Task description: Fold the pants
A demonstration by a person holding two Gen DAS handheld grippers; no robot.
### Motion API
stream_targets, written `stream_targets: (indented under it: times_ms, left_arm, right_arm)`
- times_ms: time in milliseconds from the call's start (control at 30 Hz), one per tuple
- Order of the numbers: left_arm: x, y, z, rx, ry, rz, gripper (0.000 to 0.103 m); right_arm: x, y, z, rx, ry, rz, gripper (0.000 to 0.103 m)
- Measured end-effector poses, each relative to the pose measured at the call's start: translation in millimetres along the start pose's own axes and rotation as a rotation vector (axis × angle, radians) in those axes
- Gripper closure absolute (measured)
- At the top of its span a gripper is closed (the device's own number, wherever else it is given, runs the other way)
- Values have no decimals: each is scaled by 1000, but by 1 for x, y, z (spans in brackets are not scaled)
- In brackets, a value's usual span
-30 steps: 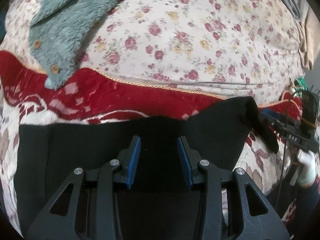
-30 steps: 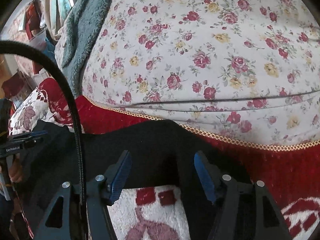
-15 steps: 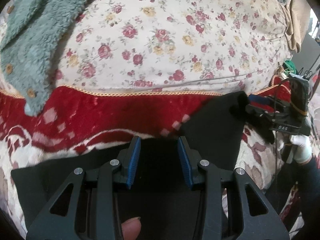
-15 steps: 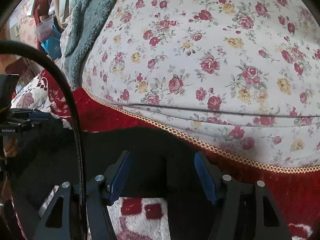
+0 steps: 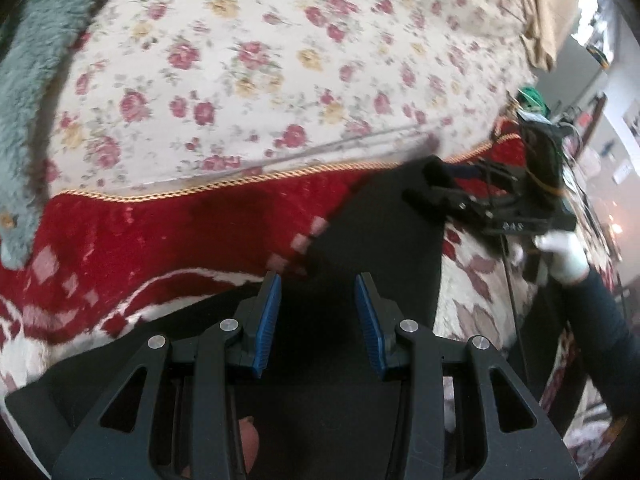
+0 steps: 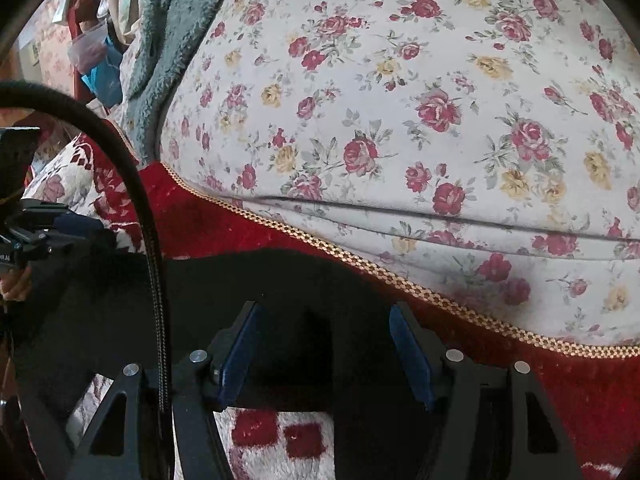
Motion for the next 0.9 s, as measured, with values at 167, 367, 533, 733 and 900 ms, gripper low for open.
stream_targets:
  times_ms: [167,367,533,733,900]
  left_arm:
    - [-4,-1,-13,-70,-31,-48,65]
    - [3,-7,-30,-158,-17,-156,63]
    - [0,-13,-49,-200,-3,-166,56]
    - [9,-17,-50,-160,136,-217,84]
    - [26,-16,-28,-87,235,-210,92]
  right_arm:
    - [0,1,-7,-38,25,30,39]
    - [-2,1,-17,-73,13,80,39]
    - [-4,-1,-30,-90,-16,114,52]
    - [2,-4,-21,-30,-44,128,98]
    - [-4,-9,20,38,-27,131,98]
Point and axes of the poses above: each gripper's, at about its wrist camera, not at the fingertips, and z roughly against the way its jaws point, x to its right, y to its top, the point moved 4 cm from there along -z, roughly the way its jaws point, and after that the axes turned 11 degrees about -z, right-handed, at the moved point
